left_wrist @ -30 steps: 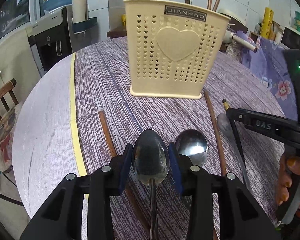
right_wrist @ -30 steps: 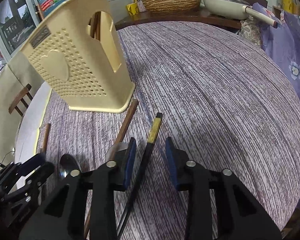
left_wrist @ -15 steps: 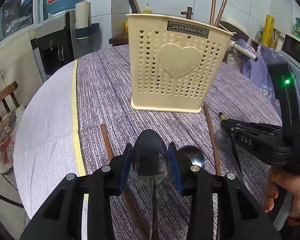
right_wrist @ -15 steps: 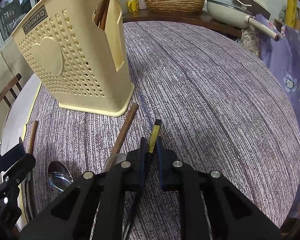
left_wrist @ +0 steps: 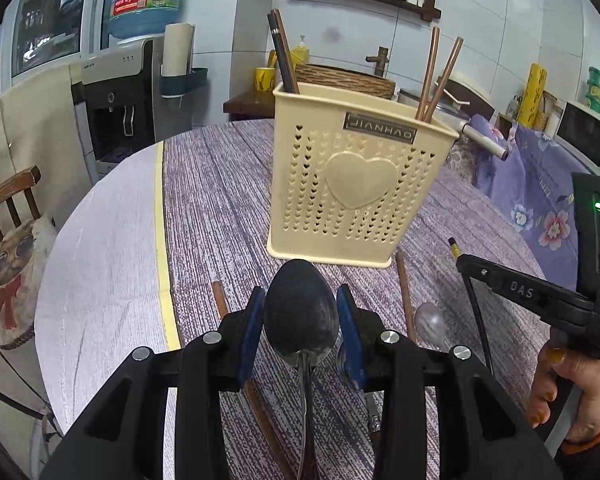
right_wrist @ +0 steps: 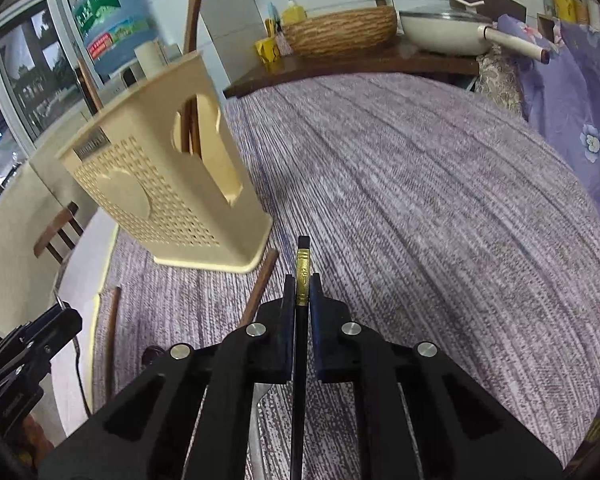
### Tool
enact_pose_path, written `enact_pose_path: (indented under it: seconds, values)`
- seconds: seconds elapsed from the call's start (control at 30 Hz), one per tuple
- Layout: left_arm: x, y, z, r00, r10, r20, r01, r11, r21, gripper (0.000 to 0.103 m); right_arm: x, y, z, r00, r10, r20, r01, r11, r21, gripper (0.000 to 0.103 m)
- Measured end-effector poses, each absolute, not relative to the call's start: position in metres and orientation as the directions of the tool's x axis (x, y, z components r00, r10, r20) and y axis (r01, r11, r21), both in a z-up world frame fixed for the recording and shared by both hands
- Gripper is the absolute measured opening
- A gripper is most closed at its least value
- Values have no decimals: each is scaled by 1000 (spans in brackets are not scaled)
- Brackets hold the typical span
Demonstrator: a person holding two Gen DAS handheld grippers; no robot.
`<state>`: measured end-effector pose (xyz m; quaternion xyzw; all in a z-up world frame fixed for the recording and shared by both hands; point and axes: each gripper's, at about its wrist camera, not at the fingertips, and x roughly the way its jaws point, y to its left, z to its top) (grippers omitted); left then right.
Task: Organize utensils
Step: 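Lift the spoon and the black chopstick and carry both over the cream holder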
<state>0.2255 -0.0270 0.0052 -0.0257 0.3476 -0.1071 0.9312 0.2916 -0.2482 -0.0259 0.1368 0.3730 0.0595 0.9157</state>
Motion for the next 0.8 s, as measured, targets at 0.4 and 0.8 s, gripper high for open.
enact_pose_path:
  seconds: [0.4,0.8]
  values:
    - [217,-12,42,788,-240,-567,183,971,-156,37,246,-263,40,818,282,-502,-150,946,286,8]
    - [217,-3,63,830,-241,-503,161,967,-198,37,218,-284,80,855,314,-413,-198,933,300,8]
